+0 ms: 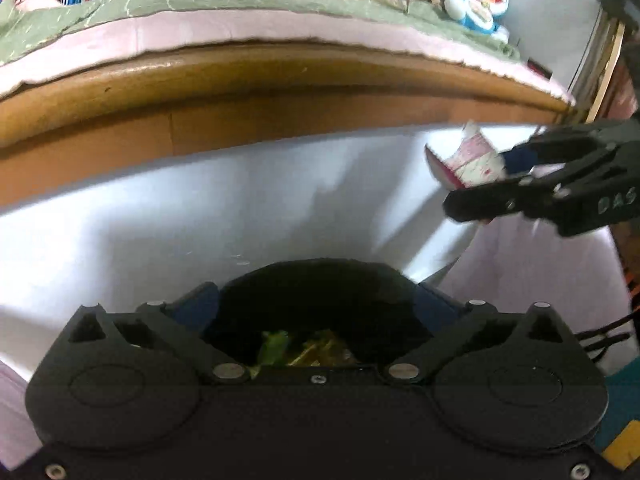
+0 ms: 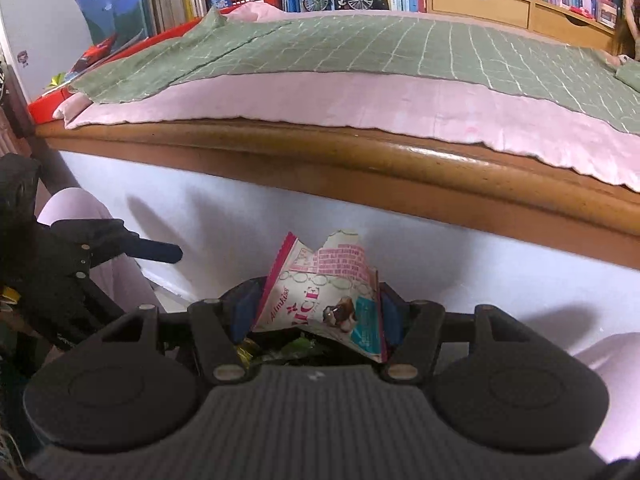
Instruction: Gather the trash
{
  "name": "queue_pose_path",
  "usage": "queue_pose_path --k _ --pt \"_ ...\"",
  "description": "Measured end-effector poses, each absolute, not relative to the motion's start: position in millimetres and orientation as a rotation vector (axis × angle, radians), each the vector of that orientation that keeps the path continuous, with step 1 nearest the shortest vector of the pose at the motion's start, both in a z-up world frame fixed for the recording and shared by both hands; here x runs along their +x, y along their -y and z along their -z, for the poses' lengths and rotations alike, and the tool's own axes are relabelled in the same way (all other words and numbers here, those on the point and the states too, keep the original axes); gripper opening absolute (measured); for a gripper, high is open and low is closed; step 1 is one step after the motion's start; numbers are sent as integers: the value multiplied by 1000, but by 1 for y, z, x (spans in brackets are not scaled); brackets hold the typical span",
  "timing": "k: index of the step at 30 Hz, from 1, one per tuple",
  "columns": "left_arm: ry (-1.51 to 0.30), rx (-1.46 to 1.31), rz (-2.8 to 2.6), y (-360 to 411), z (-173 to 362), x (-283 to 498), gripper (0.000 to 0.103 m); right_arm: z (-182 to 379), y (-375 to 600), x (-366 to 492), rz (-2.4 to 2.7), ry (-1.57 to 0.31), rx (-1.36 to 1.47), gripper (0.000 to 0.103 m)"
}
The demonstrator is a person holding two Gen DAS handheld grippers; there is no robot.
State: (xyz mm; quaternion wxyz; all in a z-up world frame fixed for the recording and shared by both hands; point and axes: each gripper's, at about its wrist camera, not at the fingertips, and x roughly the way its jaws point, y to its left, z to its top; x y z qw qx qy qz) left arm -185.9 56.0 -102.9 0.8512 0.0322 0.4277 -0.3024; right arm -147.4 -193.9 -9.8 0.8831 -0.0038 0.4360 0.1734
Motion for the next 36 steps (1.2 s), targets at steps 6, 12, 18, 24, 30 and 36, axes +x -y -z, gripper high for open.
queue_pose_path --k 6,12,18,24,30,36 --pt "-982 92 551 -54 113 -183 103 12 196 -148 -344 -917 2 67" --pt "-1073 34 507 -66 124 -181 103 14 193 -148 -354 -929 -8 67" --pt "-1123 -35 485 -75 132 -179 103 18 188 -143 -366 -940 -16 69" --pt "-1156 5 417 -75 139 -182 103 20 177 -140 -360 -940 -45 103" --pt "-1174 19 402 -75 141 -183 103 25 176 -136 -359 -972 -28 103" --pt "-1178 47 401 -69 139 -185 103 34 181 -133 -327 -1026 32 103"
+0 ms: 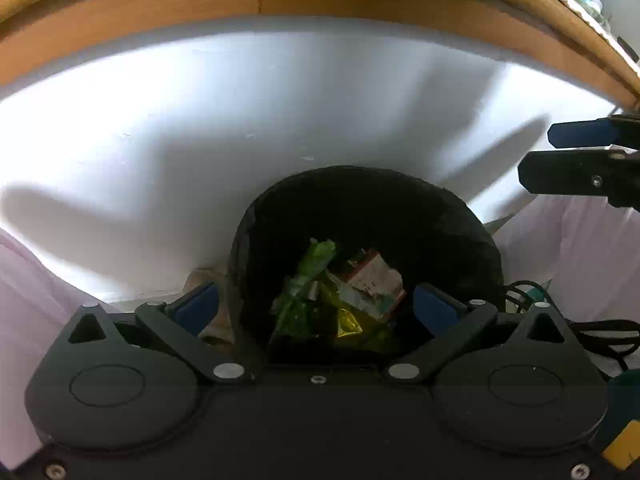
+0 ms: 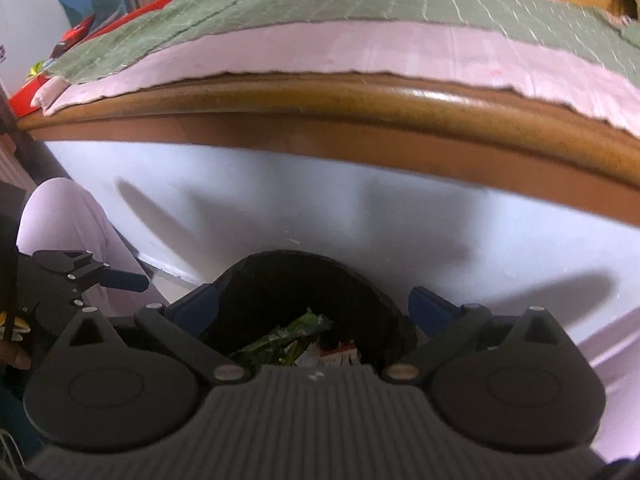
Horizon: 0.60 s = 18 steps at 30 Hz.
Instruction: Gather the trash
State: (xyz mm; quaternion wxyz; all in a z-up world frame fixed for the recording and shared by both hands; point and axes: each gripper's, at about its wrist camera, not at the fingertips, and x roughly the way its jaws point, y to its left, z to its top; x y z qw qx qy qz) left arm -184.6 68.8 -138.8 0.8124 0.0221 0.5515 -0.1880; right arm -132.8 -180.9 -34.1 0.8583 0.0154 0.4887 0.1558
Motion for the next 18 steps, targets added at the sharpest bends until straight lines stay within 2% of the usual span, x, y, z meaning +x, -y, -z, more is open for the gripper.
queue_pose_path --k 13,18 --pt "-1323 173 406 -45 159 -200 103 101 165 -150 -272 -1305 -118 103" --pt "-1364 209 391 -38 169 -203 103 123 172 -161 -239 -1401 -62 103"
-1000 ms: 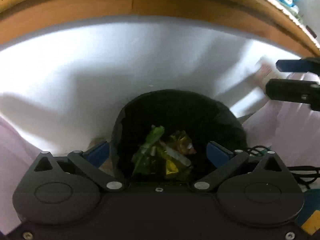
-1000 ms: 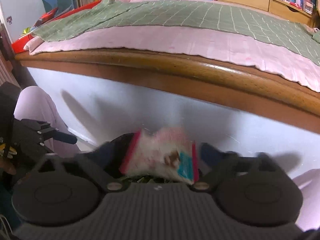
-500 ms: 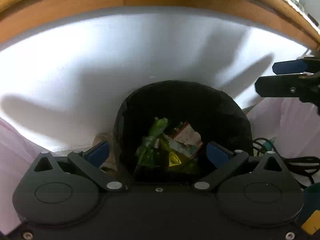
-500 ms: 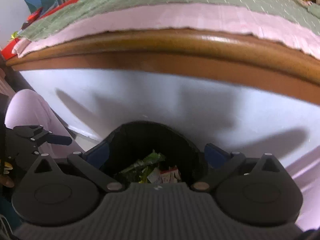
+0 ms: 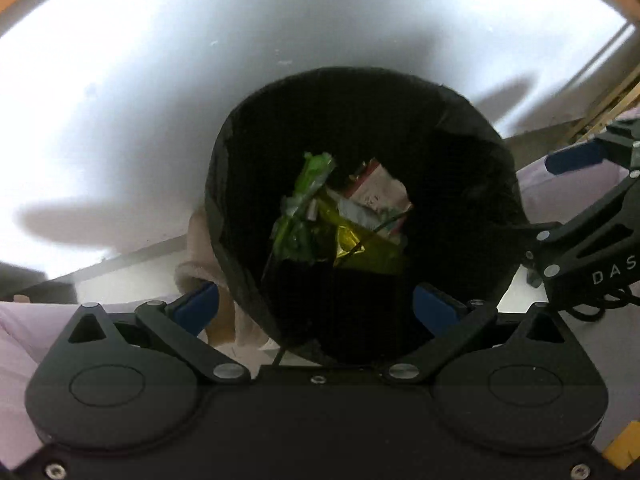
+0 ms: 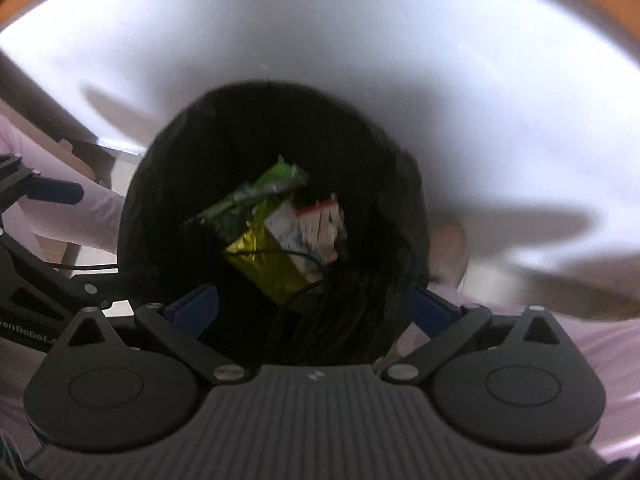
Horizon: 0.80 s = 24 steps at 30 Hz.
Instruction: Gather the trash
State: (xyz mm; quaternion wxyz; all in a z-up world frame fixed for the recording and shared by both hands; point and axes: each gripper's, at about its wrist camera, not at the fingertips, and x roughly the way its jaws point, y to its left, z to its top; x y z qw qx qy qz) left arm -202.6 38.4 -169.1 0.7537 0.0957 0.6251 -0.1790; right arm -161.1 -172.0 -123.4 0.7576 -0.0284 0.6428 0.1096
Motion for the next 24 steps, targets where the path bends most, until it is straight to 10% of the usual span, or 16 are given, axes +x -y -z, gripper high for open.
queue_pose_path --k 24 --pt "-1397 255 412 -30 183 -206 103 126 174 -162 -194 -1430 -68 103"
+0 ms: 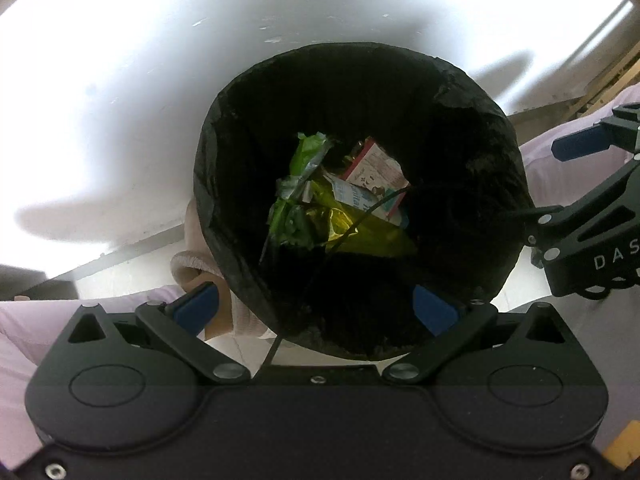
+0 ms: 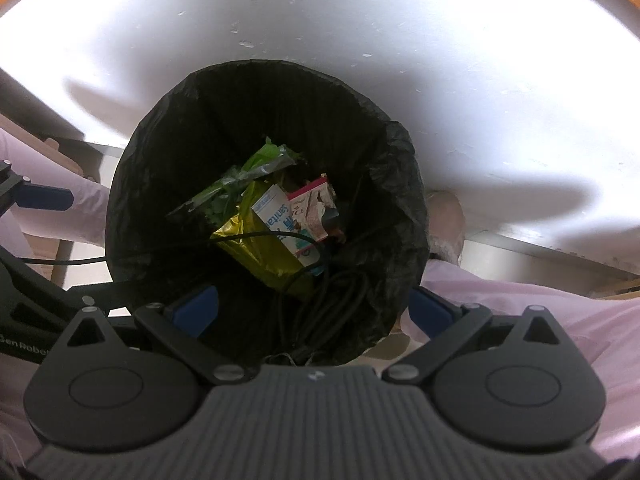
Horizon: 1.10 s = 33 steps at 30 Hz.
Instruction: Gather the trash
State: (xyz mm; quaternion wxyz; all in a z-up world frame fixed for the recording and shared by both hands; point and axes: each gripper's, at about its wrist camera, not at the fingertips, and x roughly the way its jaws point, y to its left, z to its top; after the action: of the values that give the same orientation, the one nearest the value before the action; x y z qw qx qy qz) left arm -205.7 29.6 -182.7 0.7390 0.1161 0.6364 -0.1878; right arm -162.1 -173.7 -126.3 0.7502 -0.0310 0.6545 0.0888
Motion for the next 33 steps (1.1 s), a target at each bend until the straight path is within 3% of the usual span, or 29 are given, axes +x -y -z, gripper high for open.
queue_pose_path --k 33 --pt "-1411 253 405 -32 186 -206 103 124 174 -164 -167 -1405 -65 103"
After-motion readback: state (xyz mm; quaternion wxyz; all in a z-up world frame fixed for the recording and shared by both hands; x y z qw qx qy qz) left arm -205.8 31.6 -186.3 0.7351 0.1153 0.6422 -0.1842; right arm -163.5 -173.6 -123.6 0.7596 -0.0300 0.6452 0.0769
